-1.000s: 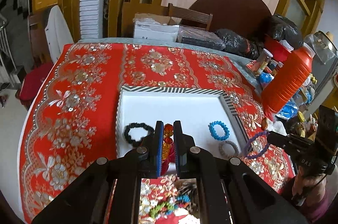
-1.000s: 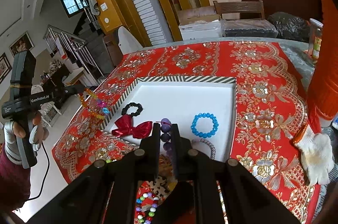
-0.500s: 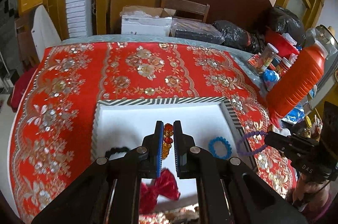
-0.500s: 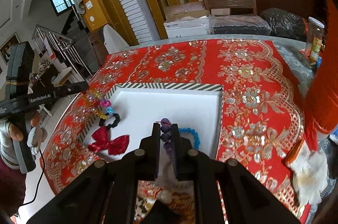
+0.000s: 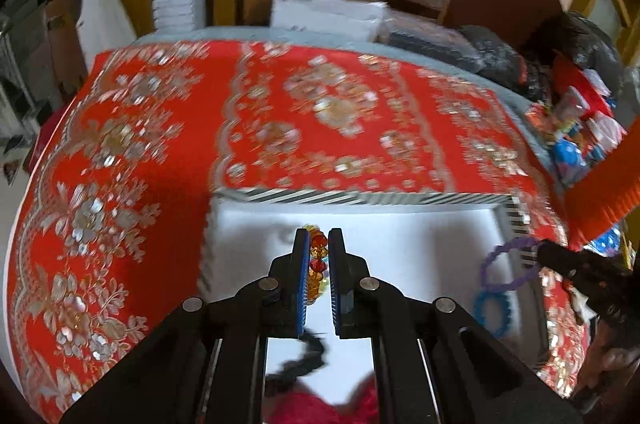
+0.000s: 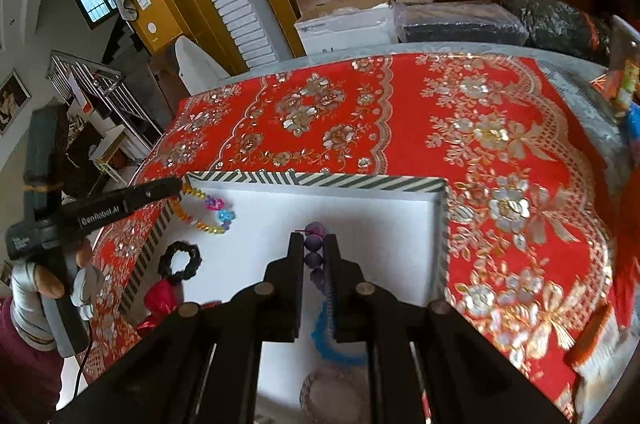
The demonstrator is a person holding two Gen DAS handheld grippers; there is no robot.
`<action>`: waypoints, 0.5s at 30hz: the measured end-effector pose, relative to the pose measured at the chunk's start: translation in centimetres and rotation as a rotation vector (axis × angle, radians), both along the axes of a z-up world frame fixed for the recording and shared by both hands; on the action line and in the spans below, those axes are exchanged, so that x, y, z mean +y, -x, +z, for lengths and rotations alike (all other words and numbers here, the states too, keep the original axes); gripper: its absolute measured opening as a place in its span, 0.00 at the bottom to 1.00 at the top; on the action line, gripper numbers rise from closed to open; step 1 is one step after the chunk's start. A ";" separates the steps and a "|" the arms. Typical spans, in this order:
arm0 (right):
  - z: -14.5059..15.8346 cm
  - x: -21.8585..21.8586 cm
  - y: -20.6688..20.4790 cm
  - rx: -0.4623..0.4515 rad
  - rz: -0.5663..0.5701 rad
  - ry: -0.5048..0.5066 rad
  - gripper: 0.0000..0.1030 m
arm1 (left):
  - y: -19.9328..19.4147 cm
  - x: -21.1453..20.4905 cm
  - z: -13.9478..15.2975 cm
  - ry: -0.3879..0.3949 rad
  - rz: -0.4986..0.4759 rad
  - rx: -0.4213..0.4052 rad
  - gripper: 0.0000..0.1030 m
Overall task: Organize jewelry
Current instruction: 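Release the multicolour bracelet in the tray with the left tool while the right tool carries the purple one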
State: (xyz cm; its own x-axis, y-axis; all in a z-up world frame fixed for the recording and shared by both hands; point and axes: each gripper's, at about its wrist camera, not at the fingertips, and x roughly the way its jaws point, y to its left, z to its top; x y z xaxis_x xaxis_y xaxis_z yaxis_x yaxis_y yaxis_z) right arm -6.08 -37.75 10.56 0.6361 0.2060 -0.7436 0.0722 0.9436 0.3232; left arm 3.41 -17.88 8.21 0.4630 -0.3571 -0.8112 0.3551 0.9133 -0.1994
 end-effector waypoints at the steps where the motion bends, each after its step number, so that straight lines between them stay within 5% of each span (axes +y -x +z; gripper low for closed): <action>1: -0.5 -0.2 -0.5 0.014 -0.006 0.005 0.09 | -0.3 0.6 -0.6 -0.006 0.015 0.011 0.00; 13: -5.0 -1.9 -2.7 0.129 -0.096 0.199 0.09 | -1.4 3.1 -4.0 -0.039 0.095 0.036 0.00; 15: -5.3 -1.8 -2.8 0.137 -0.091 0.198 0.17 | -1.3 3.1 -4.1 -0.036 0.086 0.033 0.04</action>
State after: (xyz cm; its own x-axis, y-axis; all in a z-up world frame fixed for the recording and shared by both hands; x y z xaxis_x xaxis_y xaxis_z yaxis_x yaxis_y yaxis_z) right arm -3.24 -39.55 5.23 0.5355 -0.0061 -0.8445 0.1906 0.9750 0.1138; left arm 4.67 -14.79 4.14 0.4632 -0.2878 -0.8382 0.2690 0.9468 -0.1765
